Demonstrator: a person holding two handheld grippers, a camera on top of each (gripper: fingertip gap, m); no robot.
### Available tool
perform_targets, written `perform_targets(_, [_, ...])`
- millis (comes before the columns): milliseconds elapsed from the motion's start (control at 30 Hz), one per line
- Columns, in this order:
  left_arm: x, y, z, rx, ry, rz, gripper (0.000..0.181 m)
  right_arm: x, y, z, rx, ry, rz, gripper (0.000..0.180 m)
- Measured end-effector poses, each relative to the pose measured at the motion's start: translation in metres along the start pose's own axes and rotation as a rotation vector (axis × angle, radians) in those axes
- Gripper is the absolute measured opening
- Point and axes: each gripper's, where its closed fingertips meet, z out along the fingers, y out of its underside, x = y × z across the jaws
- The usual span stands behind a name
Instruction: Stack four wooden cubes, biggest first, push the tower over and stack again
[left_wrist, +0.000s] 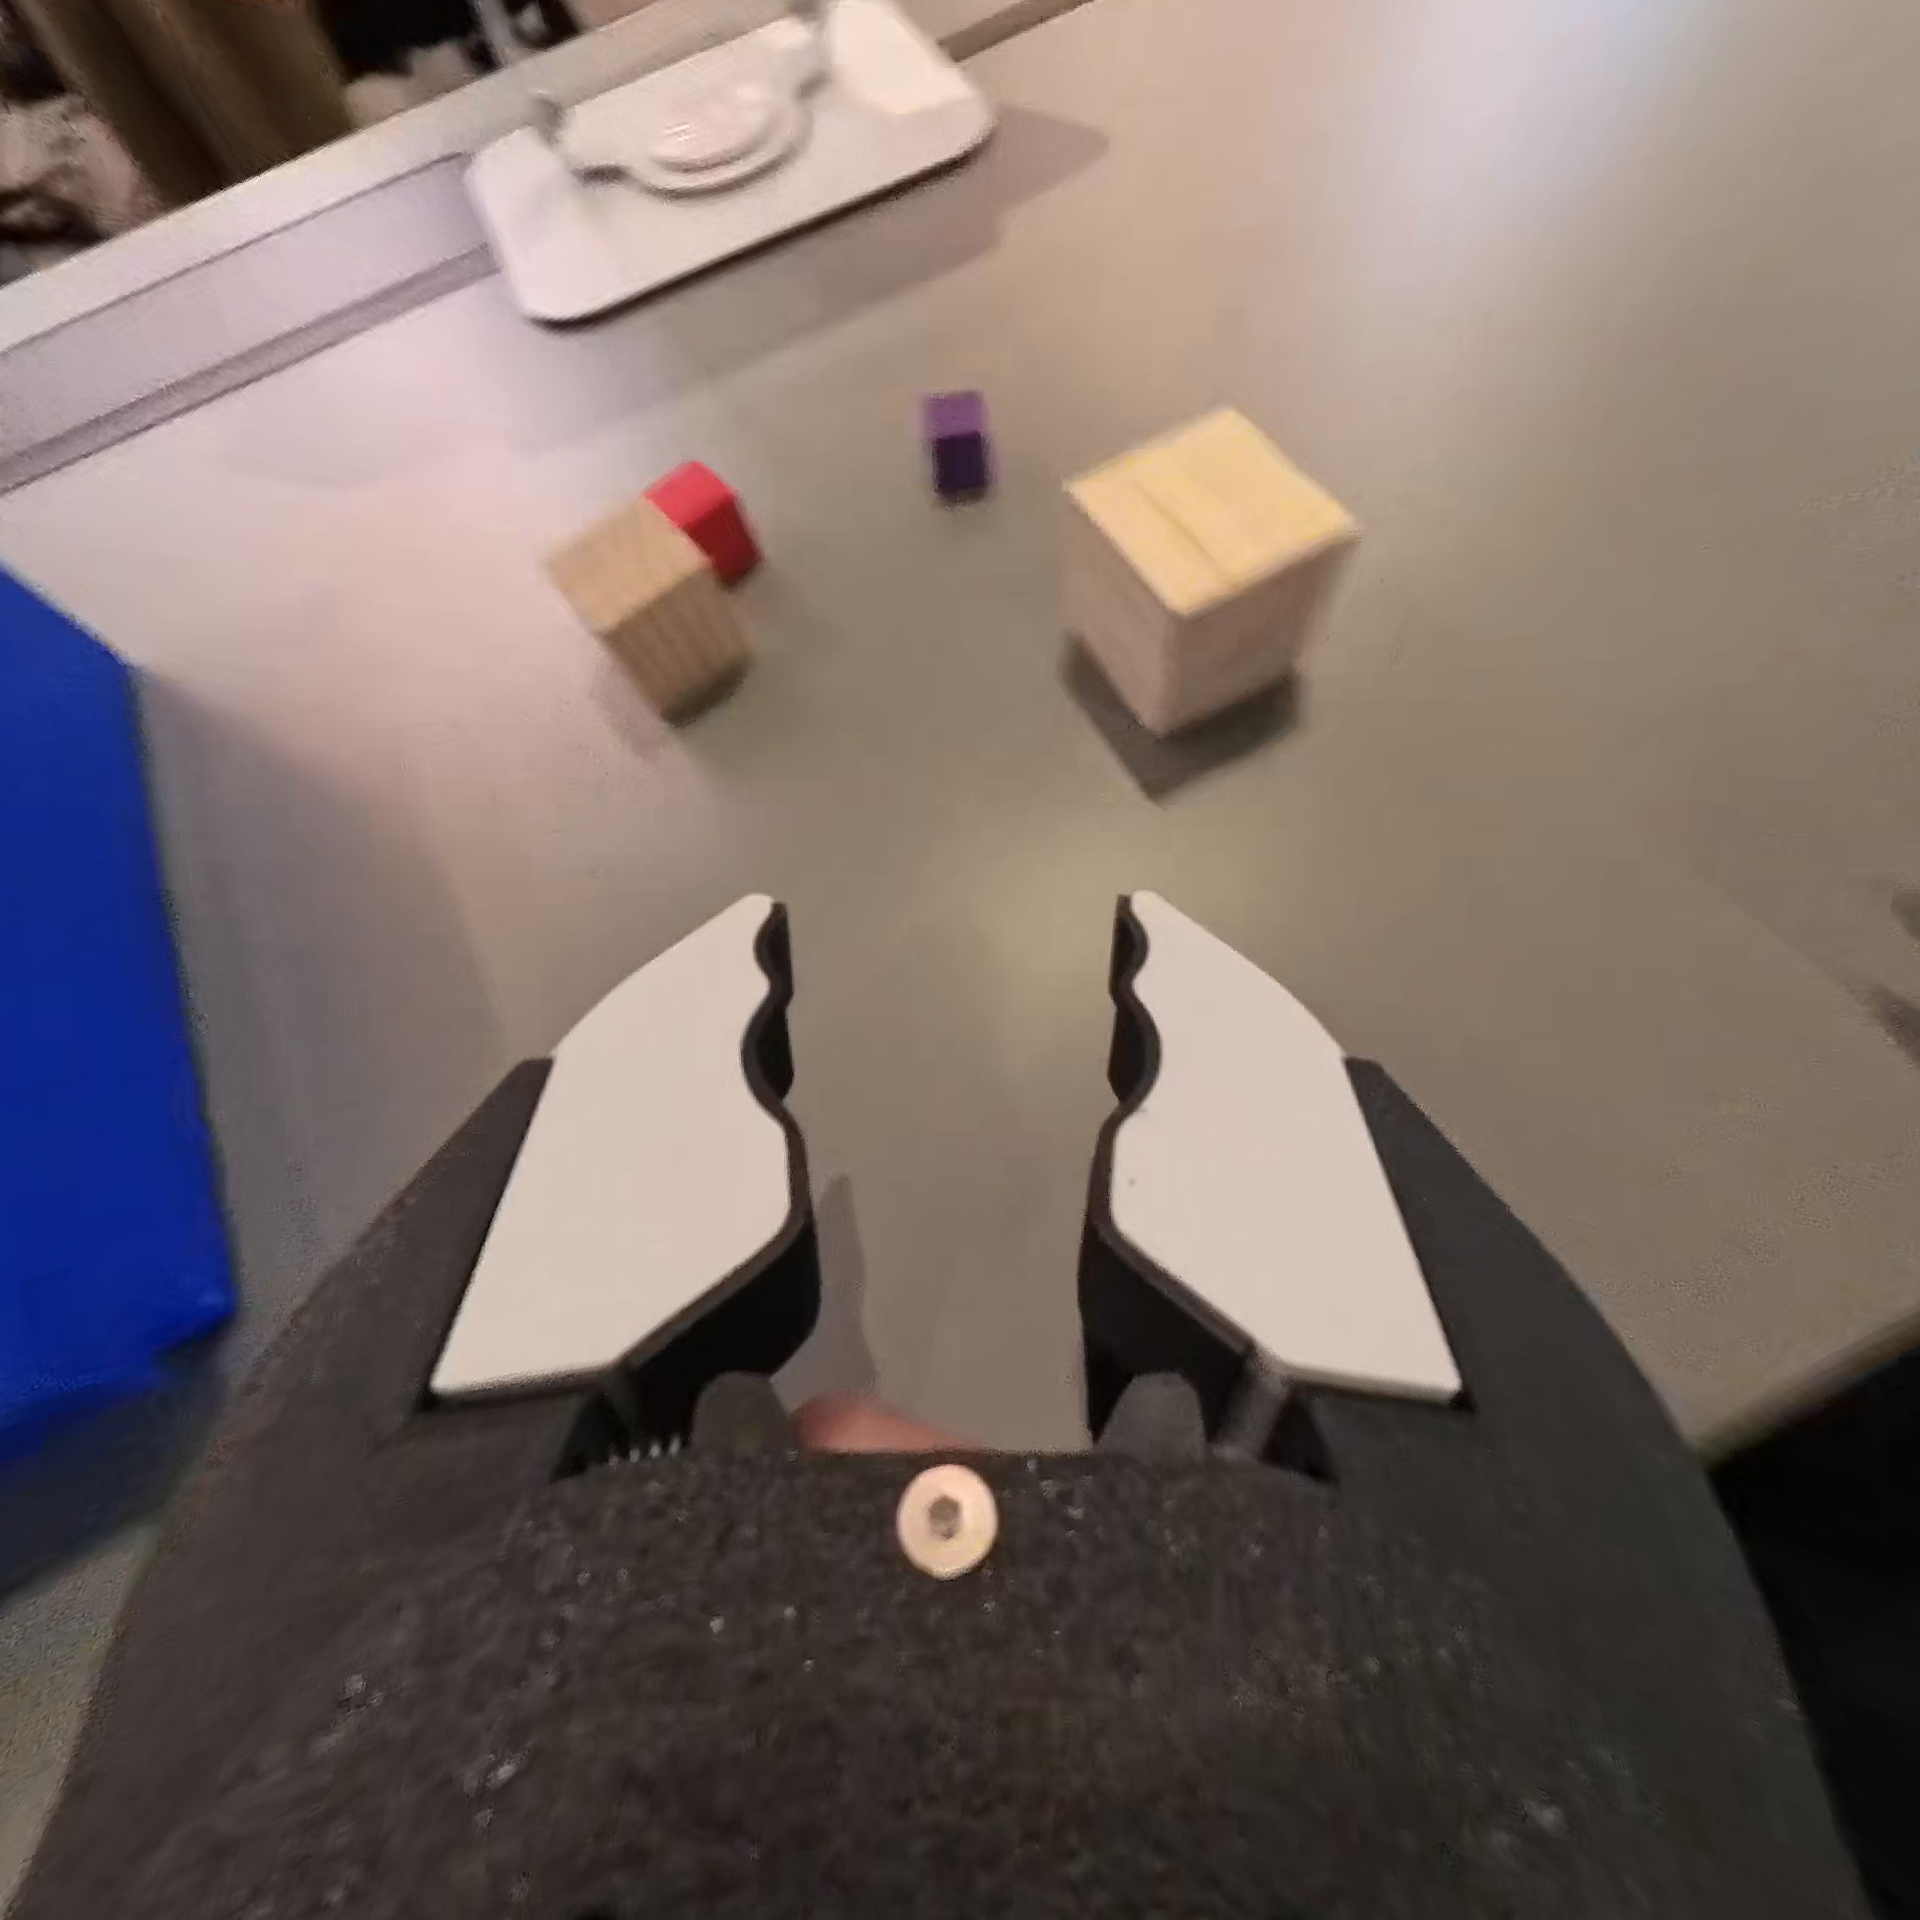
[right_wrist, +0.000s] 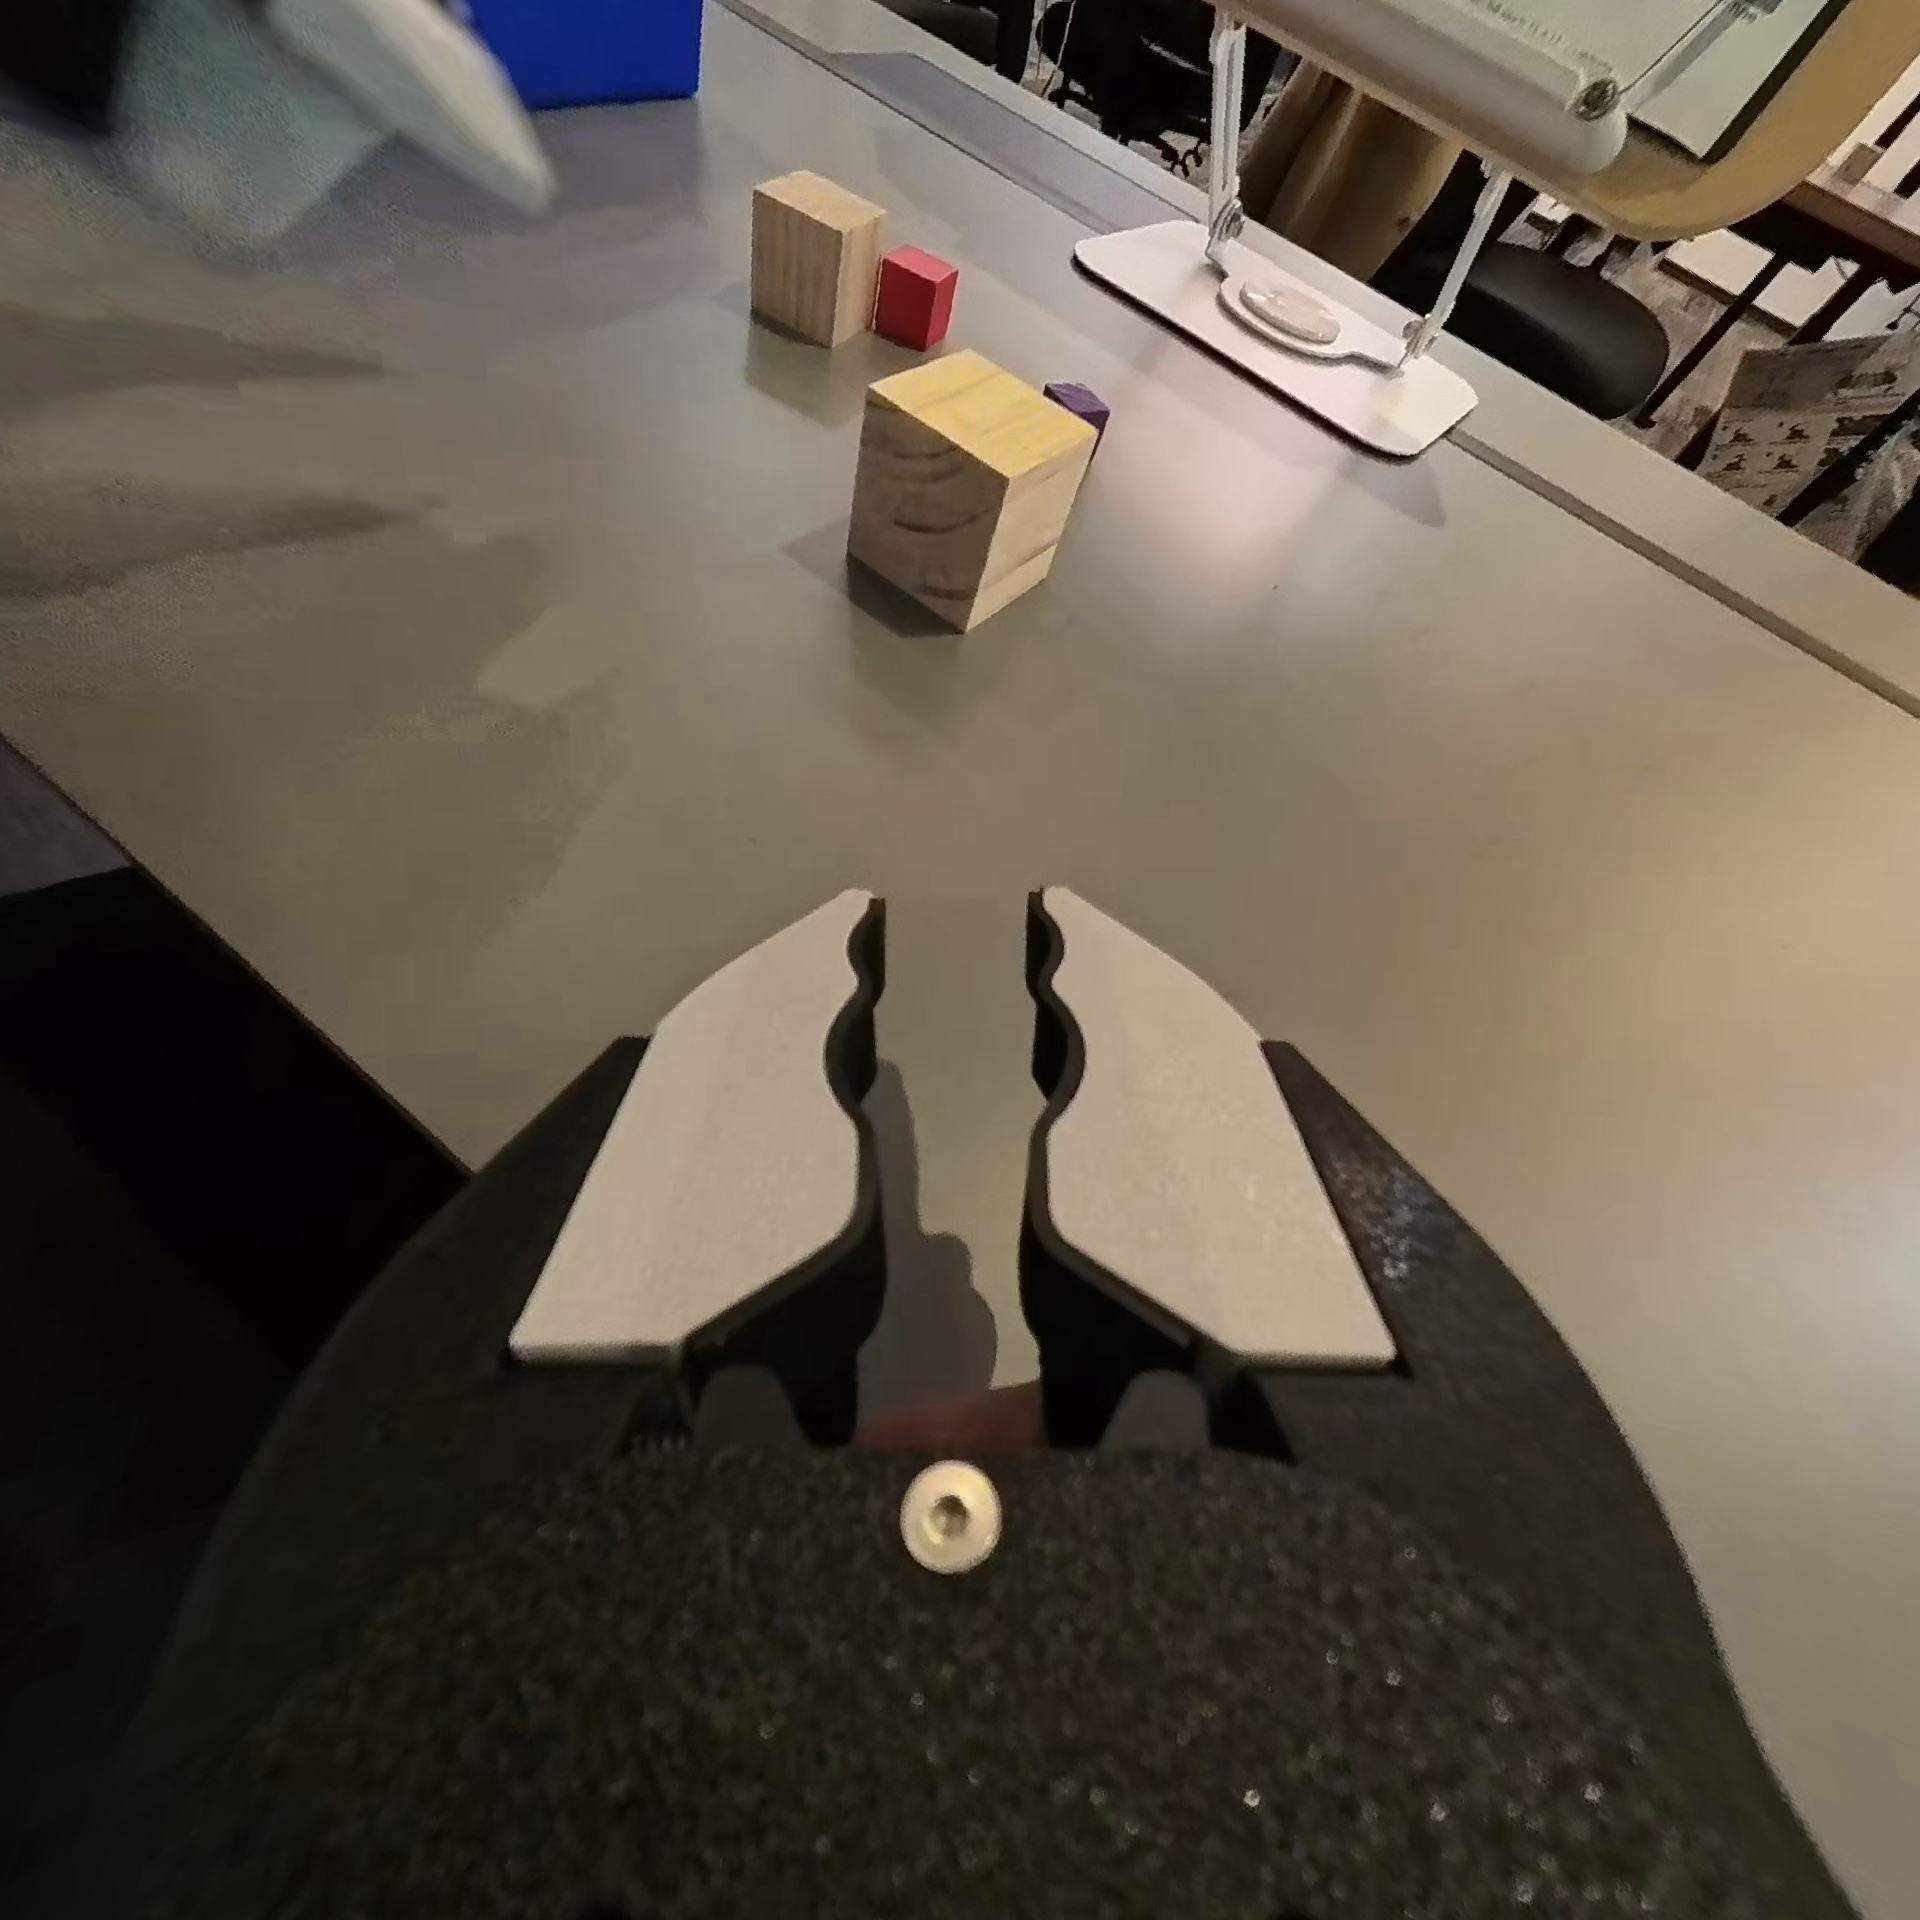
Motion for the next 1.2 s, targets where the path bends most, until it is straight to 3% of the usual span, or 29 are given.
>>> perform_targets(167, [-0.055, -0.035, 0.081, -0.14, -0.09, -0.264, 0.082, -0.001, 0.003, 0.004, -0.012, -0.01, 0.006, 0.025])
perform_targets(333, [-0.081, -0.031, 0.138, -0.262, -0.16, -0.431, 0.091, 0.0, 0.002, 0.0, -0.006, -0.017, 0.023, 0.026])
perform_targets(433, [-0.086, -0.017, 0.157, -0.317, -0.177, -0.472, 0.077, 0.0, -0.001, -0.003, 0.005, -0.016, 0.016, 0.026])
perform_targets(467, [-0.087, -0.015, 0.16, -0.314, -0.178, -0.468, 0.052, -0.001, -0.002, -0.003, 0.01, -0.017, 0.015, 0.025])
perform_targets(633, [-0.09, -0.021, 0.157, -0.307, -0.139, -0.417, 0.05, -0.002, -0.003, -0.004, 0.013, -0.02, 0.008, 0.026])
perform_targets(733, [-0.087, -0.054, 0.132, -0.203, -0.065, -0.313, 0.05, -0.002, -0.004, -0.003, 0.013, -0.022, 0.005, 0.025])
perform_targets(900, [-0.016, -0.112, 0.063, -0.027, 0.324, 0.12, 0.05, -0.002, -0.003, -0.003, 0.011, -0.019, -0.001, 0.025])
perform_targets(1000, [0.036, -0.109, 0.03, -0.009, 0.573, 0.385, 0.05, -0.002, -0.002, -0.001, 0.007, -0.015, -0.007, 0.025])
perform_targets(1200, [0.063, -0.08, 0.045, -0.165, 0.715, 0.64, 0.05, -0.004, -0.002, -0.003, 0.011, -0.013, -0.003, 0.025])
